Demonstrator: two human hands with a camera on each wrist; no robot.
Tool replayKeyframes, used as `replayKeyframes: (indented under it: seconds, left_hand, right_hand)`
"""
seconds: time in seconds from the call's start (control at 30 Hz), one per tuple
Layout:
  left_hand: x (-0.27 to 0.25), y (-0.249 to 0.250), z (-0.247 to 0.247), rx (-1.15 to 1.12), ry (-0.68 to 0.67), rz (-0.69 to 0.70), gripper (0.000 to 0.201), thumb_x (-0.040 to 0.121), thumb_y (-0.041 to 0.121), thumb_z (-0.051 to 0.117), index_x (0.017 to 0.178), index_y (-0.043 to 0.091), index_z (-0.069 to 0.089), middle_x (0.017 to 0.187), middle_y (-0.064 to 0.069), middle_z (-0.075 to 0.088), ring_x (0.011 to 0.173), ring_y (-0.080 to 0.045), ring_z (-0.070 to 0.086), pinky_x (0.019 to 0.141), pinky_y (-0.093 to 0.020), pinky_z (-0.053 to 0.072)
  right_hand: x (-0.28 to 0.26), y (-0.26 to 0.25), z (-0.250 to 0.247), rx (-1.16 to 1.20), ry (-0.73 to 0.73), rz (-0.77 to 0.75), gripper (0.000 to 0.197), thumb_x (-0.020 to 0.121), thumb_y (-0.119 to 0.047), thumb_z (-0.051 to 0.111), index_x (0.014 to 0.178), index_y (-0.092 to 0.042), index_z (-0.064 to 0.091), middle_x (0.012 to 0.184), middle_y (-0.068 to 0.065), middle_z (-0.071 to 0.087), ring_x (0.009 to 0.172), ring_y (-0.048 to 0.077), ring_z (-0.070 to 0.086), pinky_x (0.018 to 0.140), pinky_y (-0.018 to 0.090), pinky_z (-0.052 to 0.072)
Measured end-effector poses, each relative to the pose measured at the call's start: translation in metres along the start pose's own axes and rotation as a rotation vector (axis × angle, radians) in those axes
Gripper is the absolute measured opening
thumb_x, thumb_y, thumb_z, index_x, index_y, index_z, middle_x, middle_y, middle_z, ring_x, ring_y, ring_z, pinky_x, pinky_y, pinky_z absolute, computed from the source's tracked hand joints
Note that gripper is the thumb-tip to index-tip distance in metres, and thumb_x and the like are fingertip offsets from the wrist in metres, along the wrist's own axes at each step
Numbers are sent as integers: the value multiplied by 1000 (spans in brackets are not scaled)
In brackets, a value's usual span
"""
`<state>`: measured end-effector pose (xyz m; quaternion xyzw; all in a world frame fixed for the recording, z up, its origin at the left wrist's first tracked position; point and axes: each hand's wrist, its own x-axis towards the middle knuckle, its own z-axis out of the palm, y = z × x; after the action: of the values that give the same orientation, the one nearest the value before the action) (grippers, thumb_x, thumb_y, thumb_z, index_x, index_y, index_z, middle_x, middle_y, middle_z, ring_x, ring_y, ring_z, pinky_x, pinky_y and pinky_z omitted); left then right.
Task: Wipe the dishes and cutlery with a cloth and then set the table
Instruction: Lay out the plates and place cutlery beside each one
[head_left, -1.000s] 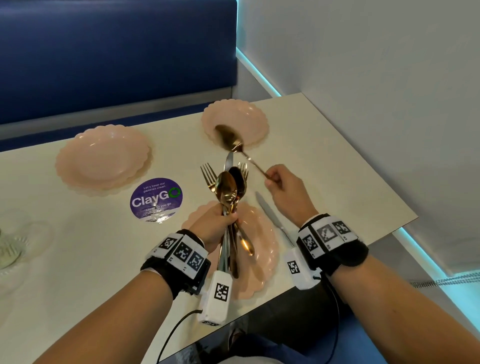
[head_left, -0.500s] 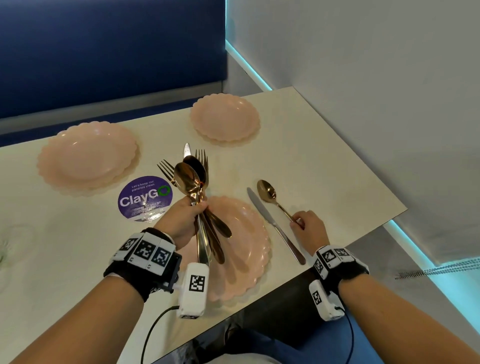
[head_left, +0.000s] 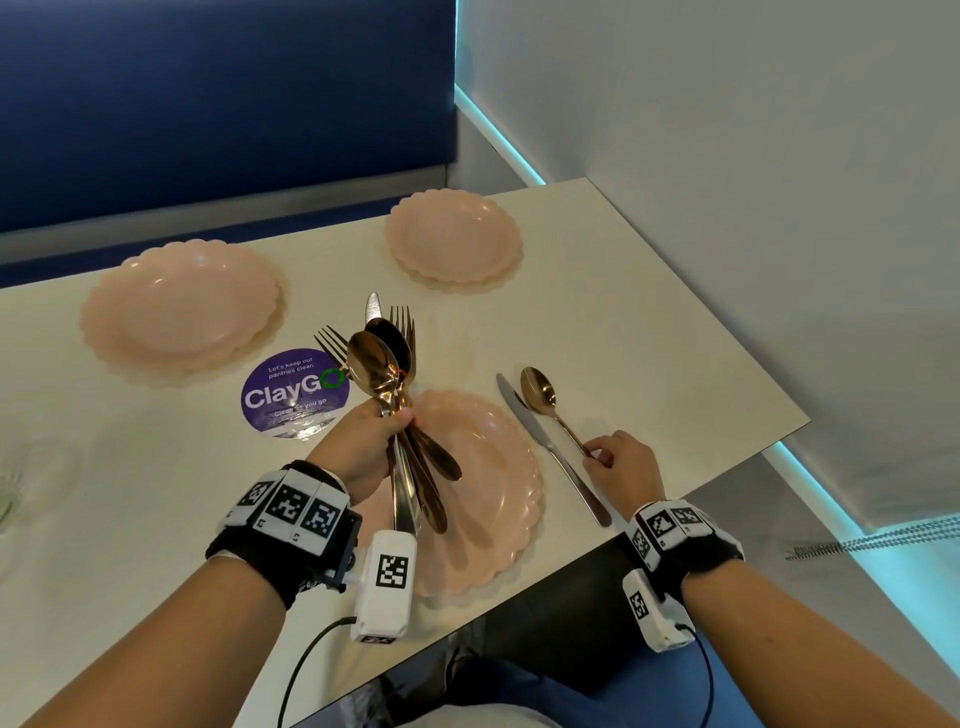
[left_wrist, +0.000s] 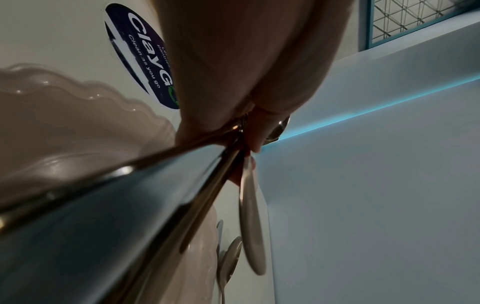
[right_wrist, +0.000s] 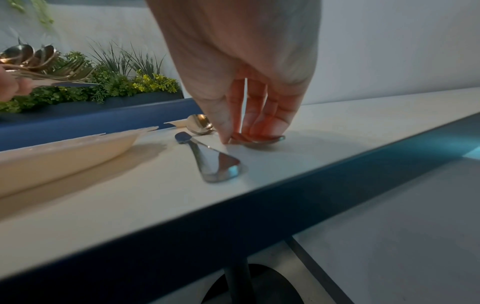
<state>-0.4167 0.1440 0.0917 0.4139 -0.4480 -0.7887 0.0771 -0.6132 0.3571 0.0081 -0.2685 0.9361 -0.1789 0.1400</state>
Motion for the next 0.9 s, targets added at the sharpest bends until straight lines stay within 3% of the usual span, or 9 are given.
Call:
replayKeyframes:
  seconds: [0.2,0.3,0.37,0.47,0.57,0.6,0.7,0.83,0.9]
  left_hand:
    - [-2,-4,-4,-6,-8,-7,21,99,8,36,85,14,50,76,-5,50,68,-17,50,62,-30,39]
    - [-6,-5,-6,-25,8,-4,21,98,8,36,86,13,52,79,-6,56,71,-18,53,63,-31,40]
    - [-9,-4,-8,-41,13,1,21,98,7,36,86,13,52,80,-6,58,72,-18,55,63,-32,42]
    - [-13,-3,-13,-38,20,2,19,98,8,37,87,13,52,80,-6,57,72,-17,55,62,-31,42]
    - [-19,-2,-23,-40,19,17,19,98,8,36,87,13,52,79,-5,56,70,-17,53,66,-31,43]
    - [-21,-2,-26,-43,14,24,19,98,8,37,88,12,52,80,-5,57,71,-17,53,67,-30,43]
    - [-28,-1,-39,-37,22,42,15,98,8,38,95,10,53,80,-7,60,70,-16,58,65,-29,45]
    - [-42,0,-62,-18,83,74,18,98,8,39,112,4,50,79,-7,61,60,-12,62,51,-22,49]
    - [-50,-2,-75,-25,113,84,16,97,8,40,108,5,52,76,-6,62,58,-10,62,52,-22,49]
  right_hand:
    - [-4,-1,-1,-11,-1,30,21,87,-16,59,105,-9,69,94,9,62,78,15,52,73,24,42]
    - [-5,-12,-8,-34,-3,14,27,87,-19,60,112,-10,64,105,8,61,93,19,55,79,27,44]
    - [-5,-33,-19,5,36,-64,27,87,-18,60,113,-11,63,106,9,59,100,24,53,78,27,41]
    - [-8,-87,-32,168,56,-273,18,84,-15,64,100,-7,69,88,12,62,82,25,57,74,31,44]
    - [-22,-146,-34,277,-110,-414,12,83,-19,68,91,-12,72,79,-1,59,69,6,52,85,22,38]
    - [-28,-164,-31,282,-179,-461,13,82,-21,68,91,-13,72,78,-5,58,67,2,50,82,18,36]
    - [-44,-206,-19,254,-327,-537,18,81,-23,70,96,-14,71,79,-3,57,67,7,50,67,20,41]
    - [-55,-238,-1,178,-424,-484,19,82,-18,69,98,-10,63,79,2,59,72,15,54,68,27,44]
    - [-60,-251,7,115,-445,-500,19,85,-20,66,100,-10,60,74,-2,55,75,16,52,67,27,41]
